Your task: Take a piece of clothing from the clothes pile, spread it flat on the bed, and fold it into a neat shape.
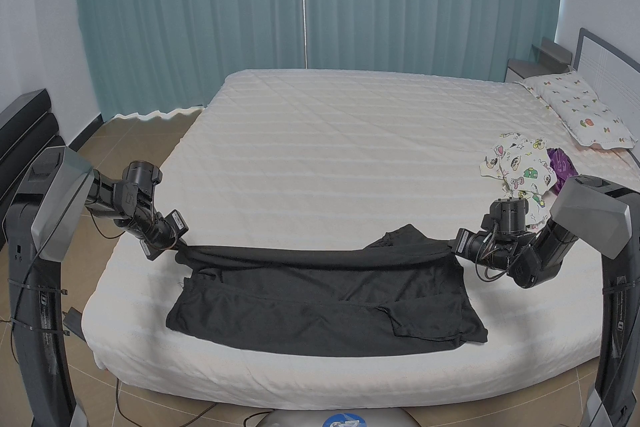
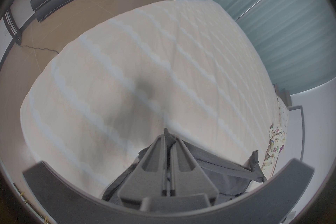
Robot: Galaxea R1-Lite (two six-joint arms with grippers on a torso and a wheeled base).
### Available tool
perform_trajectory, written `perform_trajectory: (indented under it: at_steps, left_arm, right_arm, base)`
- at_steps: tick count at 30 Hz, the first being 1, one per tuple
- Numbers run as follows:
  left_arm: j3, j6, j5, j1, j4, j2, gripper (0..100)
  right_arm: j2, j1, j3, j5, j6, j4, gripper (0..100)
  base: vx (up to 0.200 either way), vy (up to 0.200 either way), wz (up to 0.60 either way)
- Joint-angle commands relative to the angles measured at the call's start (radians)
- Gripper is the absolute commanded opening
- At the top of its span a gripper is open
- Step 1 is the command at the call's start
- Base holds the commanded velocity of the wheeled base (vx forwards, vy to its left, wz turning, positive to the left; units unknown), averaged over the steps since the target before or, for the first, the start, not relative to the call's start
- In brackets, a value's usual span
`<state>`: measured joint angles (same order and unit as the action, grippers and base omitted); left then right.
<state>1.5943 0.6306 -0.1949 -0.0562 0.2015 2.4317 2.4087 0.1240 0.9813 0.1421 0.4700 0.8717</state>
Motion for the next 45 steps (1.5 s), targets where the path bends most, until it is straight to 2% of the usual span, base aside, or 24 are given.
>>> perform_trajectory:
  at_steps: [1,7,15,22,24,27,28,29,39,42,45]
  left_arm:
    - [-0.092,-0.039,0.002,-0.001,-0.001,-0.033,0]
    - [-0.168,-0.091,0.006,0.001,-0.002,-0.045,0]
    - [-0.198,-0.097,0.043,0.002,0.001,-0.04,0]
    - [-0.208,-0.109,0.046,0.006,0.004,-0.037,0]
    - [-0.231,-0.157,0.072,0.006,0.003,-0.043,0]
    - [-0.247,-0.175,0.091,0.007,0.001,-0.046,0]
    - [-0.249,-0.177,0.092,0.007,0.001,-0.046,0]
    - [-0.249,-0.177,0.092,0.007,0.001,-0.046,100]
    - [-0.255,-0.161,0.091,-0.001,0.01,-0.06,100]
    - [-0.312,-0.16,0.045,-0.03,0.001,-0.112,100]
    - [-0.332,-0.135,-0.049,-0.074,0.004,-0.161,100]
  right_arm:
    - [-0.019,0.008,-0.072,0.01,-0.025,0.0,0]
    - [-0.01,0.011,-0.125,0.011,-0.09,0.0,0]
    - [-0.007,0.012,-0.179,0.013,-0.157,-0.011,0]
    - [-0.008,0.022,-0.205,0.011,-0.188,-0.013,0]
    - [-0.014,0.022,-0.213,0.013,-0.189,-0.013,0]
    - [-0.016,0.022,-0.219,0.013,-0.191,-0.011,0]
    - [-0.014,0.022,-0.219,0.013,-0.191,-0.013,100]
    - [-0.013,0.022,-0.219,0.013,-0.189,-0.013,100]
    - [-0.103,0.005,-0.21,0.034,-0.146,-0.007,100]
    - [-0.166,-0.003,-0.194,0.06,-0.085,-0.016,100]
    - [-0.157,0.019,-0.171,0.077,-0.021,-0.016,100]
  base:
    - [0.0,0.0,0.0]
    - [0.0,0.0,0.0]
    - [0.0,0.0,0.0]
    - [0.0,0.0,0.0]
    - [0.0,0.0,0.0]
    - [0.0,0.0,0.0]
    - [0.0,0.0,0.0]
    - [0.0,0.0,0.0]
    - [0.0,0.0,0.0]
    - [0.0,0.0,0.0]
    - [0.0,0.0,0.0]
